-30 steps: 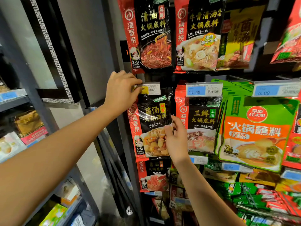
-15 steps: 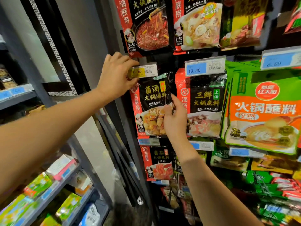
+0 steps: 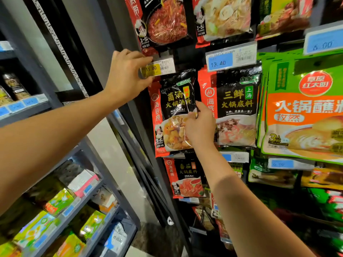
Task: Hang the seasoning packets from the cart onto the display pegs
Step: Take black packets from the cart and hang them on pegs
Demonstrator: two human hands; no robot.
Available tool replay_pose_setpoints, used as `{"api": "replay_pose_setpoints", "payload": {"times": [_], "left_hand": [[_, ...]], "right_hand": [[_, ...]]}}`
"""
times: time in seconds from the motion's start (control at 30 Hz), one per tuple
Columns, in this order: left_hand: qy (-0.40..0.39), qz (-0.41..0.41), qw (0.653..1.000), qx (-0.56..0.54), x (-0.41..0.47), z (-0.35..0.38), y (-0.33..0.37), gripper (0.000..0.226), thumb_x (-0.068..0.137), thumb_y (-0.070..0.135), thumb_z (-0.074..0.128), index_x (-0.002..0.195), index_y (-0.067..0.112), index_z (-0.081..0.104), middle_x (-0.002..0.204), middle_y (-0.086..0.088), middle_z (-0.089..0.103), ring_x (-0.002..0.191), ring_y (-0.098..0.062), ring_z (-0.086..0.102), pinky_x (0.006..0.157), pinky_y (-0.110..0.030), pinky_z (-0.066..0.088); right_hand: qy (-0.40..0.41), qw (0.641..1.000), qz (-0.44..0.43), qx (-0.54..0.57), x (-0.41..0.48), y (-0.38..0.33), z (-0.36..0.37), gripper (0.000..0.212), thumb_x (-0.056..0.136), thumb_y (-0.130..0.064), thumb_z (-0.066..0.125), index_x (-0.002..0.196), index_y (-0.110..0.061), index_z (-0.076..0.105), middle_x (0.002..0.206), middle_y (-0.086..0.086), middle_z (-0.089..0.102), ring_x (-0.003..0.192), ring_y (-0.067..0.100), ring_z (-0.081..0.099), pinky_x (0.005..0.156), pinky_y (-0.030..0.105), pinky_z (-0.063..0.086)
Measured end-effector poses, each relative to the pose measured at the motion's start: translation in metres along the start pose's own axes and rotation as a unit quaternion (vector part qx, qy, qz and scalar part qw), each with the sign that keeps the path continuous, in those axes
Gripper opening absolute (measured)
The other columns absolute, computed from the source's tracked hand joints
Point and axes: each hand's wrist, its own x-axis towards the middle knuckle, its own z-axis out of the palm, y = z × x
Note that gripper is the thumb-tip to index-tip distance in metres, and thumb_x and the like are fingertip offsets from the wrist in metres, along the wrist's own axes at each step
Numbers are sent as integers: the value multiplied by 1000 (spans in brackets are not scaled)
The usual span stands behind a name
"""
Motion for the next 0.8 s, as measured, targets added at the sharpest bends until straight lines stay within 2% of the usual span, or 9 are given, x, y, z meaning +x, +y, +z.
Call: {"api": "replay_pose_setpoints", "payload": {"times": [0.13,0.23,0.37,0.4,0.47,0.53,0.63,0.73,0.8], "left_hand": [[3,-9,1000,0,0,0,0,52,88,46,69,132,17,68,122,-6,70,108,-31,57,89,-42,32],[3,-16,1000,5,2,-1,4,52,87,44,67,132,17,68,123,-7,69,109,-33,57,91,-44,34],[0,-26,1000,13,3,-2,6,53,86,43,67,132,18,68,124,-8,70,108,-33,59,92,-44,35],[0,-26,1000,14,3,-2,6,53,86,43,67,133,17,68,124,-8,70,108,-33,59,91,-43,35],[-2,-28,1000,13,4,-3,7,54,87,43,68,134,17,67,124,-7,69,108,-33,58,92,-43,35],[-4,-30,999,12,4,-3,7,53,87,43,68,134,17,66,125,-7,69,110,-33,58,94,-44,35],[-3,-33,999,10,4,-4,8,53,87,42,68,133,16,67,124,-7,70,109,-33,58,94,-44,35],[-3,-39,999,10,3,-4,10,53,87,41,69,133,15,67,124,-8,70,110,-34,58,95,-44,36],[-3,-41,999,10,3,-5,10,52,87,40,70,132,15,68,125,-9,70,110,-35,58,96,-44,36]], "right_hand": [[-7,1000,-7,11,-1,3,-2,46,105,-8,50,151,-14,49,147,8,57,128,23,58,92,26,42],[-7,999,-15,32,-6,5,-3,46,104,-9,52,150,-15,51,148,7,57,125,19,58,91,23,39],[-8,998,-25,52,-11,4,-2,46,105,-10,53,150,-16,51,146,7,57,96,5,59,87,22,41],[-6,998,-26,57,-12,4,-1,46,104,-9,53,150,-16,51,145,7,58,99,8,61,89,25,43],[-3,997,-28,66,-12,4,0,47,103,-9,54,150,-15,52,144,8,59,119,21,62,99,33,49],[-5,997,-27,66,-13,4,1,47,103,-9,54,149,-15,52,144,7,59,126,25,59,104,39,49],[-1,997,-31,64,-13,3,-1,47,103,-10,54,149,-17,52,143,7,60,125,25,59,103,40,51],[2,998,-35,56,-15,4,-5,46,104,-10,54,150,-17,51,146,5,58,124,21,59,94,27,45],[-3,998,-34,48,-15,5,-7,47,104,-9,53,150,-17,51,146,5,58,110,19,61,87,25,42]]}}
